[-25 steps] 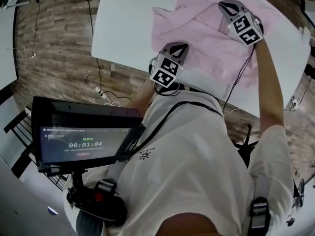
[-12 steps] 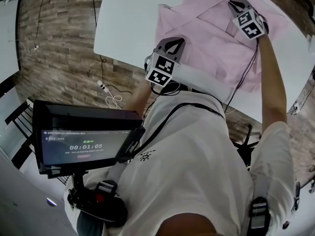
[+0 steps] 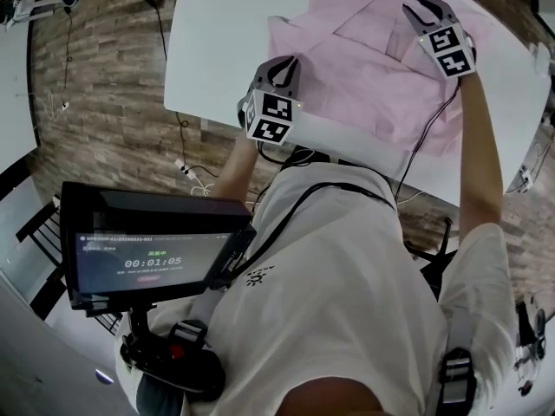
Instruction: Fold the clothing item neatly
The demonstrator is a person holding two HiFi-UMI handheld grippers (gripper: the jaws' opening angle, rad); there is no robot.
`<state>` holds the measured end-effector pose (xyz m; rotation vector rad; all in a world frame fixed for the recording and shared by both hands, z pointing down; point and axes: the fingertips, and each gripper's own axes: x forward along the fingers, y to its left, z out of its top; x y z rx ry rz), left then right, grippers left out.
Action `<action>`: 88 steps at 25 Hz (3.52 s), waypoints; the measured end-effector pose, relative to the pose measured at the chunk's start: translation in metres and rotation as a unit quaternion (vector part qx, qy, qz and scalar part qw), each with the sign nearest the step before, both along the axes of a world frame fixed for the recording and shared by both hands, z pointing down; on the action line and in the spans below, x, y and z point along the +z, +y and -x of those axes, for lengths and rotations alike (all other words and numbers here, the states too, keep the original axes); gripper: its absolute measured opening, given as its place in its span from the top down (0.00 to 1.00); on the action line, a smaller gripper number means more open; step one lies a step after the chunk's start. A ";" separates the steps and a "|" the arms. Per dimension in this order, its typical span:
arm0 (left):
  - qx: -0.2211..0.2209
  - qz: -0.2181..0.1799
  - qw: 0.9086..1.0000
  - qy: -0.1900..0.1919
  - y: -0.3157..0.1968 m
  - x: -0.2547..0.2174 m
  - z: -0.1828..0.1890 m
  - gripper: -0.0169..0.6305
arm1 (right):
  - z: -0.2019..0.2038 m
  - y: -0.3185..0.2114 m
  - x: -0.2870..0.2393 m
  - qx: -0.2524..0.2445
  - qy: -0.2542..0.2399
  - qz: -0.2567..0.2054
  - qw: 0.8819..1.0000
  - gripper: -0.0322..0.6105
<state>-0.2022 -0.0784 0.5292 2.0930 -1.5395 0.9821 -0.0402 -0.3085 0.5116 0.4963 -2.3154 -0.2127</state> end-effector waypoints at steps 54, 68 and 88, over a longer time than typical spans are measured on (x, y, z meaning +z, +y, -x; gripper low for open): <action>-0.008 0.051 0.994 -0.099 -0.026 0.034 0.063 0.95 | -0.197 0.142 0.002 0.339 -0.028 0.041 0.939 0.92; -0.097 0.021 0.995 0.028 -0.065 -0.018 0.090 0.95 | -0.228 0.094 -0.025 0.348 -0.036 0.013 0.937 0.92; -0.102 0.063 0.993 0.011 -0.158 -0.015 0.119 0.95 | -0.241 0.001 -0.002 0.299 0.012 0.019 0.954 0.92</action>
